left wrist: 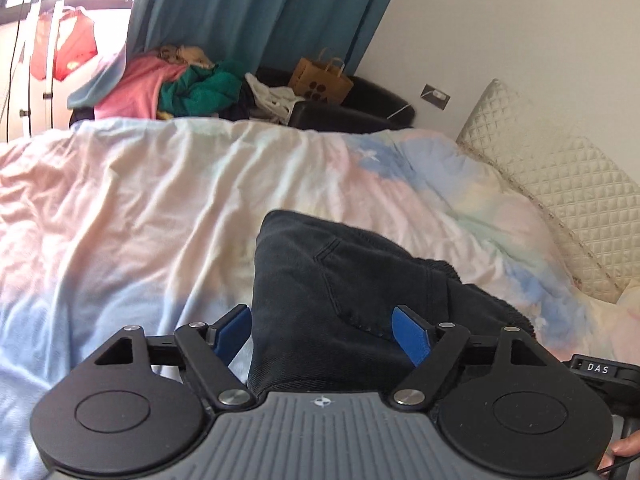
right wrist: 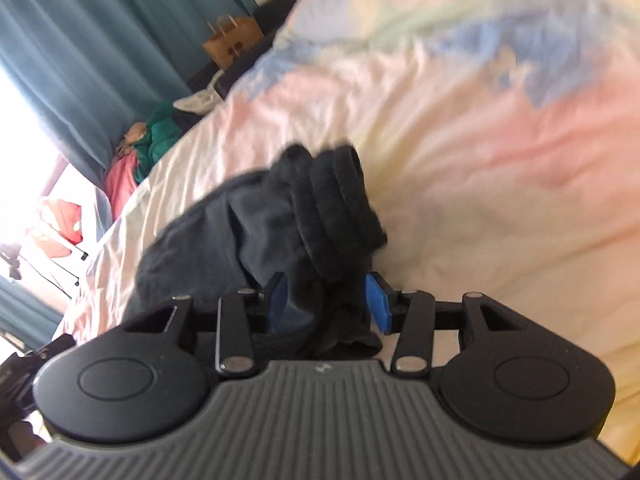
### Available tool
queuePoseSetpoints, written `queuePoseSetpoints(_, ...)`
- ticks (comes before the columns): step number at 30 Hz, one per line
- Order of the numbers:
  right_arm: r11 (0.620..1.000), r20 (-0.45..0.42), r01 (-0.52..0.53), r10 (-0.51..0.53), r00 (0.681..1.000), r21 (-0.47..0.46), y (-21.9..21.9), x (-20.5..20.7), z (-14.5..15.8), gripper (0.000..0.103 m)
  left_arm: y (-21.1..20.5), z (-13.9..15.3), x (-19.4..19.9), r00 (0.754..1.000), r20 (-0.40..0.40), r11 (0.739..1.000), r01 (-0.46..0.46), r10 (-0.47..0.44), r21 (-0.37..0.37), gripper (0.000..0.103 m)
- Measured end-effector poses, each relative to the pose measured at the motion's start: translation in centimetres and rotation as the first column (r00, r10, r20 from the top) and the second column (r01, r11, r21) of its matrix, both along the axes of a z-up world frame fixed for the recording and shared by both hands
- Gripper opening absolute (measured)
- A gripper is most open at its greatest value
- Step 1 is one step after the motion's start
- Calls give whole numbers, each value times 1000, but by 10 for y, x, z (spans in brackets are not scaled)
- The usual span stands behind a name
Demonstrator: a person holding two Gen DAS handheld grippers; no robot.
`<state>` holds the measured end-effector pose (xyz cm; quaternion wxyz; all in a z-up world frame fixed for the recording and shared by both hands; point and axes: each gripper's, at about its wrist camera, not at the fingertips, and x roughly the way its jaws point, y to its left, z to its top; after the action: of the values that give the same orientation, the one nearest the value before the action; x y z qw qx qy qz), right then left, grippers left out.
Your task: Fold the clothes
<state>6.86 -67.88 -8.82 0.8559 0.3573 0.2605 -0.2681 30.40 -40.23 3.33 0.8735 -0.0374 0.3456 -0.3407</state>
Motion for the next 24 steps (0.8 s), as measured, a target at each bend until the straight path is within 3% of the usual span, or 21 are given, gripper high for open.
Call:
queuePoseSetpoints(4, 992, 31, -61, 65, 997, -110, 25, -23, 51, 47, 8, 53, -33, 997, 77, 1000, 14, -14, -3, 83)
queuePoseSetpoints(6, 985, 49, -95, 103, 993, -146, 38, -37, 75, 47, 14, 76, -55, 993, 116, 1000, 22, -21, -6, 94)
queuePoseSetpoints(8, 974, 58, -125, 139, 989, -191, 53, -48, 94, 63, 23, 95, -79, 988, 151, 1000, 24, -24, 6, 103)
queuePoseSetpoints(10, 958, 61, -155, 175, 983, -239, 71, -60, 111, 83, 32, 111, -103, 979, 204, 999, 19, -25, 29, 103)
queuePoseSetpoints(11, 949, 62, -173, 195, 979, -262, 81, -66, 119, 87, 37, 117, -116, 972, 232, 999, 19, -29, 46, 103)
queuePoseSetpoints(16, 902, 79, -240, 286, 955, -359, 125, -100, 144, 89, 72, 134, -175, 943, 330, 996, 14, -41, 84, 103)
queuePoseSetpoints(24, 852, 99, -243, 323, 941, -463, 194, -148, 142, 89, 125, 130, -247, 929, 371, 995, -37, 1, 90, 103)
